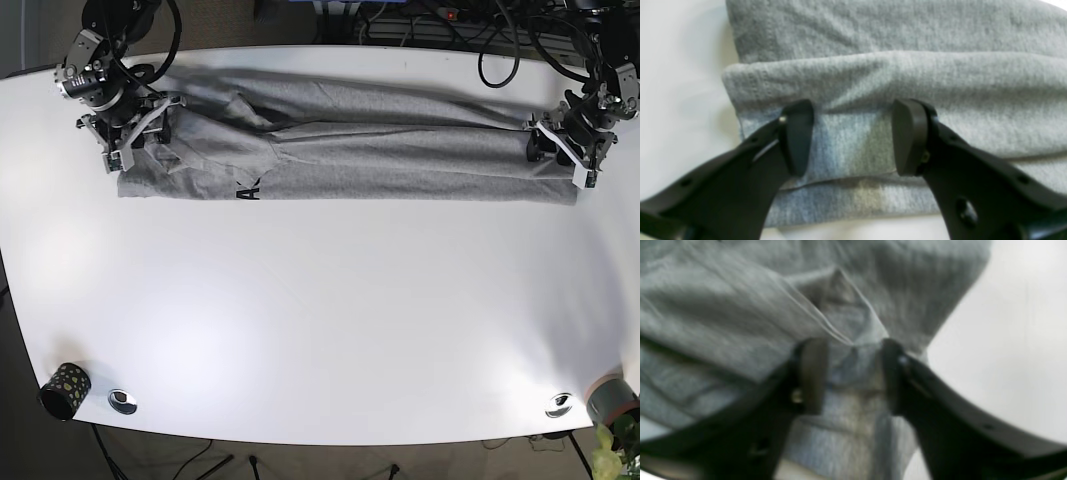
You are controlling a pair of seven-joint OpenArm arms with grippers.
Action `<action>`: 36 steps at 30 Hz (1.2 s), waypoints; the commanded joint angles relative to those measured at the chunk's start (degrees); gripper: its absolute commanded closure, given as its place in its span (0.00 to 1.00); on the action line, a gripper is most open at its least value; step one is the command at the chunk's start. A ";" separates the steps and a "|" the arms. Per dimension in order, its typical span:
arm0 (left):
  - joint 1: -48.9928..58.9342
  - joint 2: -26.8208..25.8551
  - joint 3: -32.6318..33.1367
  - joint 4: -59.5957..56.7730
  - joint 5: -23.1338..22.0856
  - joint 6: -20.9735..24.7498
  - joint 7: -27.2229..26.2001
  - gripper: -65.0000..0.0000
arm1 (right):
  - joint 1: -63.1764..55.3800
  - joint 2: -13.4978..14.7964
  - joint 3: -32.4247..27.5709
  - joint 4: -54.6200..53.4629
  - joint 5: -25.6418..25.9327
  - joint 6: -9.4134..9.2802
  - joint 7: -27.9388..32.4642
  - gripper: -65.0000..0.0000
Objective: Fold the T-shirt properly
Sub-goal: 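Straighten the long grey strip with both grippers holding its ends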
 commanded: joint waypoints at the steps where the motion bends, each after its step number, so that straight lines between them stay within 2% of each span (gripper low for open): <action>1: -0.11 -0.88 -0.38 1.00 -0.12 0.19 0.74 0.47 | -0.08 0.65 0.22 2.25 0.82 0.10 0.88 0.45; 4: -0.99 -0.80 -0.38 3.46 -0.12 0.19 0.74 0.47 | -1.49 0.47 -0.13 5.68 1.09 0.10 0.88 0.38; 7: -1.61 0.43 -0.55 6.27 -0.12 0.19 1.01 0.47 | -2.98 -0.58 -1.63 7.17 5.48 0.10 0.88 0.40; 9: -1.61 1.23 -1.70 8.56 -0.12 0.19 1.09 0.46 | -3.77 -0.23 -2.95 7.26 8.56 0.10 0.88 0.40; 12: -1.61 2.54 -3.37 10.84 -0.04 0.19 1.09 0.46 | -4.39 -0.23 -6.11 7.17 9.53 0.10 0.88 0.41; 19: -1.69 3.16 -3.45 7.76 0.23 0.19 1.09 0.46 | -3.95 -1.29 -10.86 4.00 3.55 0.10 1.23 0.41; 25: -3.28 2.63 -3.45 0.12 0.23 0.10 0.92 0.46 | 0.01 -1.55 -11.04 -2.76 -2.08 0.10 1.41 0.41; 31: -6.88 1.75 -3.37 -7.18 0.23 0.10 0.65 0.46 | 5.02 -1.20 -11.04 -11.38 -4.80 0.10 5.72 0.41; 36: -11.01 0.35 -3.37 -11.93 -0.04 0.10 1.01 0.46 | 9.94 -1.20 -11.04 -15.95 -6.74 0.10 5.98 0.41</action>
